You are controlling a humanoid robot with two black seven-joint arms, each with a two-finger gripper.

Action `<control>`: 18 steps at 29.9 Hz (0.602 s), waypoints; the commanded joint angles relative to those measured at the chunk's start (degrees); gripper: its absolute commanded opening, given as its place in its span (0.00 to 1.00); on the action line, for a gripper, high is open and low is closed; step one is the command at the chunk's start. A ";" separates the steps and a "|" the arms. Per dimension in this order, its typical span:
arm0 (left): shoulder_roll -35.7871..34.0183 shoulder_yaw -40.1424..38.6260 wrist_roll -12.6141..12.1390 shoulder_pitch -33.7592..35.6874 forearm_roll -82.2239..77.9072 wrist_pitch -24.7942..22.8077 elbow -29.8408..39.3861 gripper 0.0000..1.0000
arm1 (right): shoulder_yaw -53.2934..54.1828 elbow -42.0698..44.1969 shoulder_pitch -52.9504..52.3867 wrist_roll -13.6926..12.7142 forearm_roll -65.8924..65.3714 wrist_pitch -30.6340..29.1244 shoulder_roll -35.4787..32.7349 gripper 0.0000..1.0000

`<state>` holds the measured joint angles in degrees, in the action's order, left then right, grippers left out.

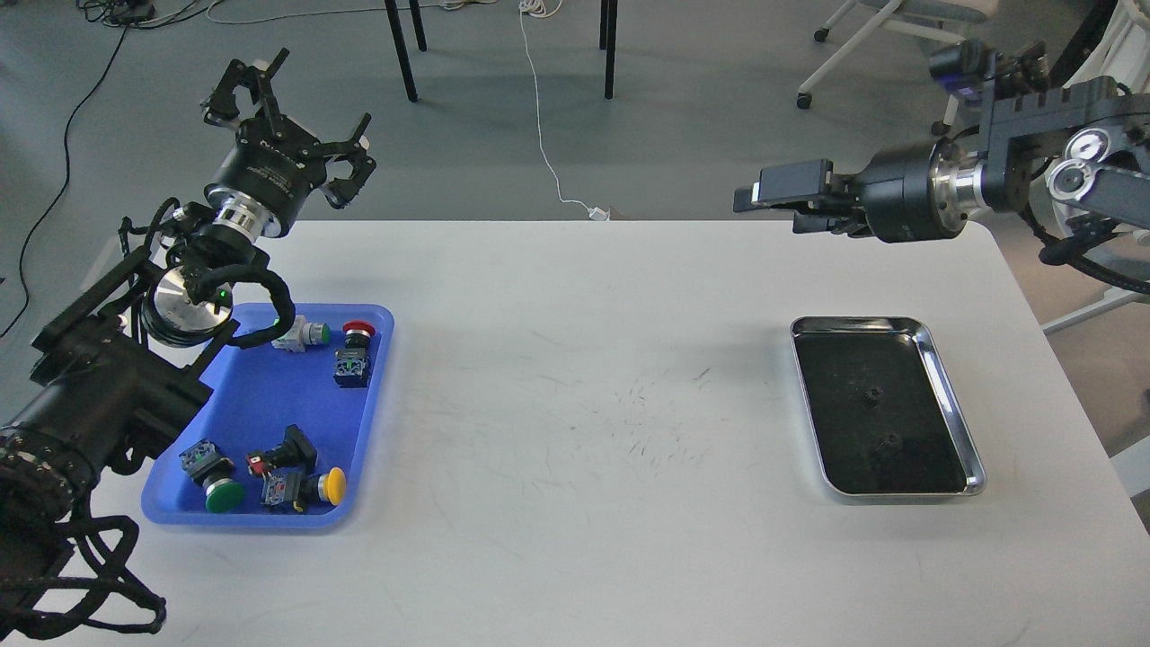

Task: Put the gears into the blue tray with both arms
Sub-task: 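Move the right gripper over the dark metal tray, then lower the right gripper and grasp a small black piece in the metal tray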

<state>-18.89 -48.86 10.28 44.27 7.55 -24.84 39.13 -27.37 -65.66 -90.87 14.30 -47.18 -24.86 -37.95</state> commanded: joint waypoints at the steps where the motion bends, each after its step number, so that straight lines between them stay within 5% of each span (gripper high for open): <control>1: -0.09 -0.01 0.00 -0.15 0.01 -0.12 -0.02 0.98 | -6.97 0.70 -0.01 0.38 -12.21 3.57 2.00 0.97; 9: -0.36 -0.01 0.09 -0.59 0.01 -0.21 -0.02 0.98 | -19.82 4.66 2.97 1.43 -17.77 14.12 4.46 0.92; 18: -0.09 0.08 0.09 -0.59 0.01 -0.21 -0.02 0.98 | -20.70 8.35 10.27 2.22 -17.78 14.92 7.19 0.72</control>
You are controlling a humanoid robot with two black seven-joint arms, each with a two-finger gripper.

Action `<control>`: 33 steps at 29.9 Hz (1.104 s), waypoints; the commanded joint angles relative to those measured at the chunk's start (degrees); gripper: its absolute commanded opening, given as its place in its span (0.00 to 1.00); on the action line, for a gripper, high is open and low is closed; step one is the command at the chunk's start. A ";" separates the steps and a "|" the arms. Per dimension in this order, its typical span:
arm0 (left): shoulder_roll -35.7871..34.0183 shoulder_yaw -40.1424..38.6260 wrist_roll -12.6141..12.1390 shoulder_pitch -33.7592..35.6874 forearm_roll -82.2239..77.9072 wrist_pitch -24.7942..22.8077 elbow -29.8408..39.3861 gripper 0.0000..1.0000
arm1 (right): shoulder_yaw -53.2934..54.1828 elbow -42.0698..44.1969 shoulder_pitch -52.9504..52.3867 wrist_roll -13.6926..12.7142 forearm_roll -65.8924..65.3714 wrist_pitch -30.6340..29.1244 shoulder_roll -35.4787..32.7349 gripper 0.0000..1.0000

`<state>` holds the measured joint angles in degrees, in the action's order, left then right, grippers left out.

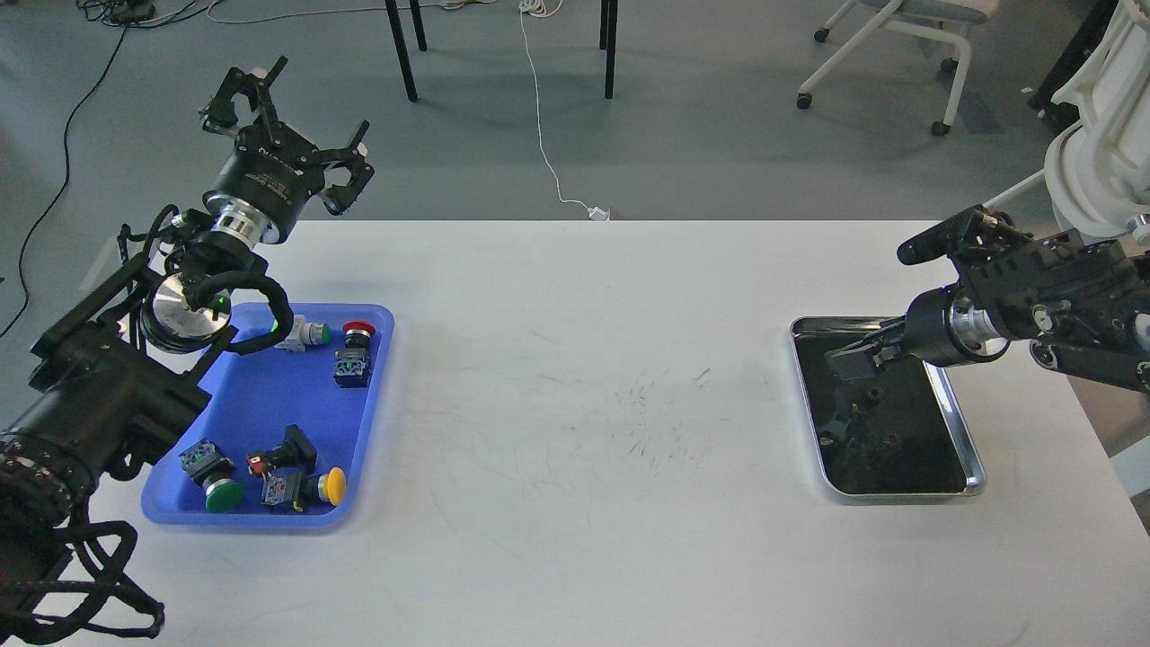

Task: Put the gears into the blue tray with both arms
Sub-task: 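Lower the right gripper and grasp a small black piece in the metal tray, then carry the black piece toward the table center and release it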

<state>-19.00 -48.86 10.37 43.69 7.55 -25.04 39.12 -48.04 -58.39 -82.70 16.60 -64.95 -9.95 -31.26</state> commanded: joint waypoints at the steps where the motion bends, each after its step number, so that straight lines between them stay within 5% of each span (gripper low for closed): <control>1: 0.01 0.08 0.00 0.00 0.01 -0.01 -0.01 0.98 | -0.03 1.61 2.88 -0.16 0.00 0.01 0.68 0.72; 7: 0.10 0.08 0.00 -0.09 0.01 -0.01 -0.01 0.98 | 0.23 3.02 5.09 -4.46 0.18 0.10 1.20 0.69; 28: -0.52 0.08 0.09 -0.27 0.01 -0.01 -0.01 0.98 | 0.23 3.02 6.14 -4.38 0.26 0.10 2.17 0.53; 33: -0.69 0.08 0.27 -0.18 0.01 -0.01 -0.10 0.98 | 0.32 2.85 6.84 -4.21 0.27 0.10 1.82 0.39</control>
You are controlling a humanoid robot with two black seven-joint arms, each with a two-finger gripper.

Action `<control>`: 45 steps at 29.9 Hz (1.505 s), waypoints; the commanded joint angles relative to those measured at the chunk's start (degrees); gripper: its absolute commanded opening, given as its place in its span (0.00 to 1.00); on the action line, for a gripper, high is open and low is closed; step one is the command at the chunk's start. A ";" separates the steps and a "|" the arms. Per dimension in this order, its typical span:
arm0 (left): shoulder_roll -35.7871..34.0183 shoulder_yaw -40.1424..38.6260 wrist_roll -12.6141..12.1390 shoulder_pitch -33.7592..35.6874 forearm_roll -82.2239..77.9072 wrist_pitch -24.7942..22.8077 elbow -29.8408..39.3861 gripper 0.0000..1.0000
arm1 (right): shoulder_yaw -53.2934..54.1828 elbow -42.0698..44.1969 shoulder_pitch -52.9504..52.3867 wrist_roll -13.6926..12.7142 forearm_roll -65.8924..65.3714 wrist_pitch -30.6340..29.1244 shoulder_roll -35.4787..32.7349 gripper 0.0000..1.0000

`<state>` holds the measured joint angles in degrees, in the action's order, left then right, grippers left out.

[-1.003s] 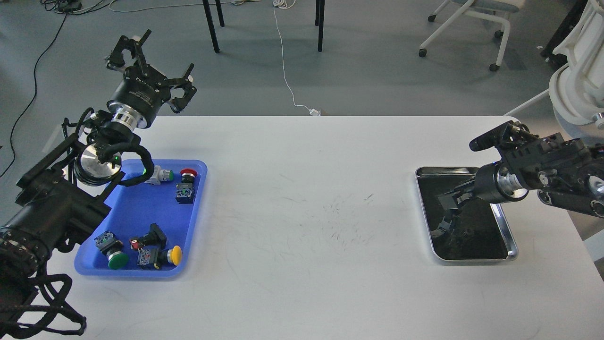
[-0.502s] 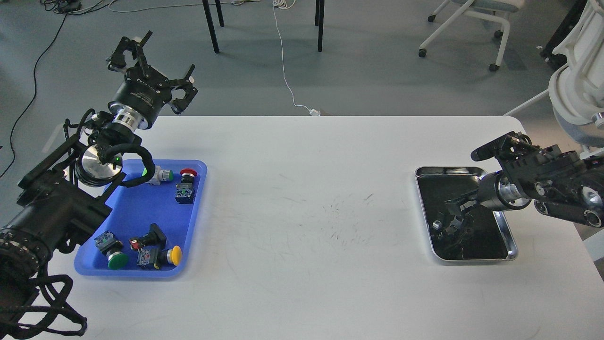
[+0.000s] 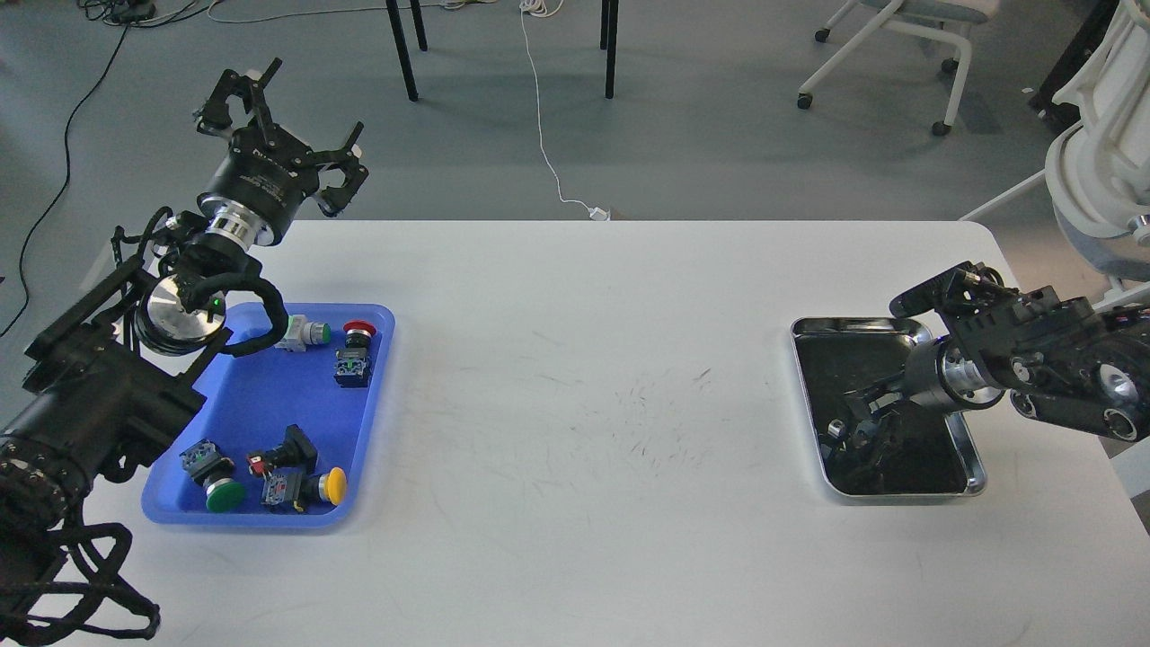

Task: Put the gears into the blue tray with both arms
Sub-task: 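Carry the black piece toward the table center and release it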

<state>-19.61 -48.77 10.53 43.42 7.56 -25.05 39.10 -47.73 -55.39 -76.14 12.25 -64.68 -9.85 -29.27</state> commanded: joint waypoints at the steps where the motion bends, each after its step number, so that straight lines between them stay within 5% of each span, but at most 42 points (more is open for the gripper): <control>1: -0.07 -0.09 0.01 0.17 0.00 0.00 -0.08 0.98 | 0.00 -0.16 0.29 0.32 0.00 0.00 -0.26 0.34; 7: -0.16 -0.09 0.01 0.34 0.00 0.09 -0.17 0.98 | 0.09 -0.24 0.12 0.67 0.00 0.18 -0.26 0.22; 21: -0.25 -0.09 -0.34 0.52 0.00 0.35 -0.17 0.98 | 1.32 -12.54 -13.76 0.67 0.70 0.35 -1.59 0.21; 34: -1.66 0.43 -0.43 0.70 -0.35 0.53 -0.08 0.98 | 6.59 -10.36 -4.99 2.87 8.17 4.75 18.70 0.21; 45: -1.83 1.14 -0.25 0.52 -0.53 0.53 -0.08 0.98 | 10.02 -3.33 -0.15 2.96 8.26 4.75 27.15 0.24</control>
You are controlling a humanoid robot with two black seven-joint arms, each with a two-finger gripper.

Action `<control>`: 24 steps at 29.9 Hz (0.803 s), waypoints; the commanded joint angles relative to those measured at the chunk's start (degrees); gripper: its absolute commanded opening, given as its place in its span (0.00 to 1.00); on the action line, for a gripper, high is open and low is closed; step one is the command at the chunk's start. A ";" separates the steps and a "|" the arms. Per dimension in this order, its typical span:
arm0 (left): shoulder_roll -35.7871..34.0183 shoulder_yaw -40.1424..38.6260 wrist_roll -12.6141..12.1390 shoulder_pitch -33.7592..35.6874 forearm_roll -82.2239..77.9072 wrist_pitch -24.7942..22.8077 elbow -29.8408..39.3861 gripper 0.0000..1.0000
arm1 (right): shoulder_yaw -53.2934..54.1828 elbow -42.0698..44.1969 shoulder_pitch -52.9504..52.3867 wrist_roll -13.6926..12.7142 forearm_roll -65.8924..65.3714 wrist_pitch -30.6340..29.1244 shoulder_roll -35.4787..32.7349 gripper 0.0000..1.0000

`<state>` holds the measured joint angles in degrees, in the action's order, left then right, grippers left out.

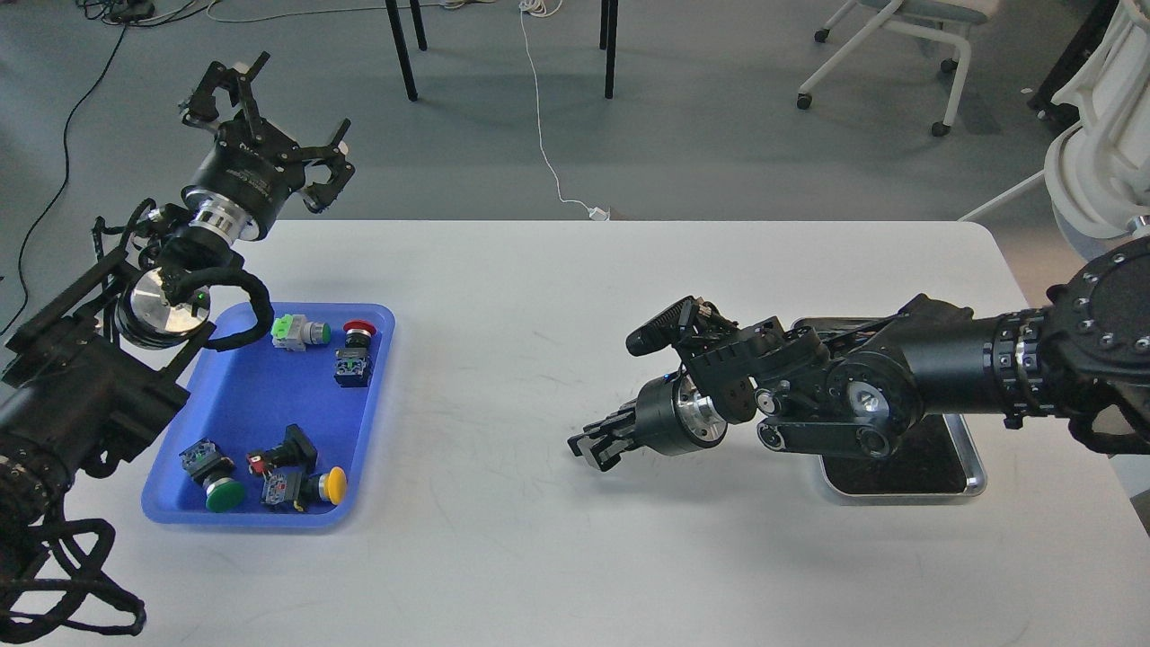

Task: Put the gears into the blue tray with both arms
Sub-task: 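Carry the black piece toward the table center and release it, then raise the right arm away from the table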

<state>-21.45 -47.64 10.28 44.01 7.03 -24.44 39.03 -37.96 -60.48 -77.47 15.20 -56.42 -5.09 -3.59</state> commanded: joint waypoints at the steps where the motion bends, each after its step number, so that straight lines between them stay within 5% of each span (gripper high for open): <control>1: 0.00 0.00 0.00 -0.06 0.00 -0.09 0.00 0.98 | 0.26 2.03 1.53 0.00 0.00 -0.01 1.92 0.25; 5: 0.18 0.00 0.00 0.11 -0.09 0.00 0.08 0.98 | 0.26 2.20 1.71 0.00 0.00 0.08 3.15 0.31; 13: 0.00 0.09 -0.17 0.29 -0.09 0.00 0.17 0.98 | 2.89 2.03 1.36 0.00 0.08 0.08 1.23 0.63; 21: -2.72 4.48 0.27 0.29 -2.37 -0.96 1.05 0.98 | 17.47 0.89 1.71 0.18 2.80 -0.18 -14.14 0.86; 24: -3.60 6.68 0.09 0.12 -3.69 -0.96 5.43 0.98 | 23.79 -0.60 3.81 2.45 4.38 -0.19 -21.52 0.91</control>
<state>-24.15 -43.12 10.38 44.17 4.64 -25.29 40.82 -20.06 -59.86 -75.63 15.64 -53.50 -5.29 -18.36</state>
